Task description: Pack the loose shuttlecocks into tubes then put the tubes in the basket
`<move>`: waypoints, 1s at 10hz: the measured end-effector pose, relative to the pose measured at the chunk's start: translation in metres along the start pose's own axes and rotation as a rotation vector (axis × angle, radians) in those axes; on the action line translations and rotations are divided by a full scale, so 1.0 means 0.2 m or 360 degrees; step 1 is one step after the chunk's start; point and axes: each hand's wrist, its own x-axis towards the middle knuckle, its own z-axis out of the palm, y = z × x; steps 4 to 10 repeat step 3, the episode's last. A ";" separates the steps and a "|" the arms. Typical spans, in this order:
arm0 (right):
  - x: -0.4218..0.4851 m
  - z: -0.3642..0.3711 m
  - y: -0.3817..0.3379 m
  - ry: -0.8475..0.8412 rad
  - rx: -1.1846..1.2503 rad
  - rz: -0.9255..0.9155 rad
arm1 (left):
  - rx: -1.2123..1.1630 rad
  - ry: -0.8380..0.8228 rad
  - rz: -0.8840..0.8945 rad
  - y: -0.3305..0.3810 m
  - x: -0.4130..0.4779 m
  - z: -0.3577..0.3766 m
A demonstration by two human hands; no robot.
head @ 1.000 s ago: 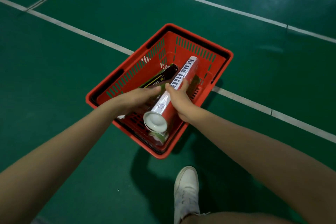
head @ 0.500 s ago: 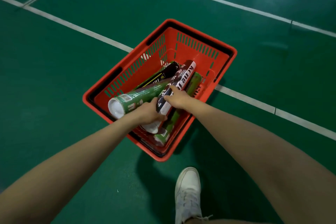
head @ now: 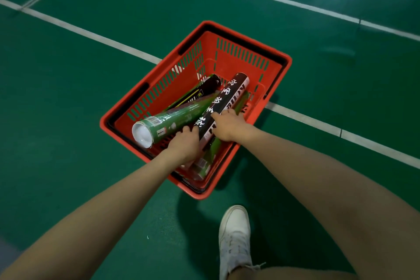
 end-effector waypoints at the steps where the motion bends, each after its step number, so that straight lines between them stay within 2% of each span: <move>1: -0.11 -0.10 0.07 0.0241 -0.0037 -0.0108 | 0.0184 0.0013 0.0078 0.10 -0.05 -0.09; 2: -0.25 -0.20 0.15 0.0427 0.0007 -0.0149 | 0.0244 0.0083 0.0186 0.22 -0.09 -0.17; 3: -0.48 -0.30 0.31 0.0680 0.0067 -0.0149 | 0.0245 0.0378 0.0387 0.47 -0.17 -0.32; 10: -0.48 -0.30 0.31 0.0680 0.0067 -0.0149 | 0.0245 0.0378 0.0387 0.47 -0.17 -0.32</move>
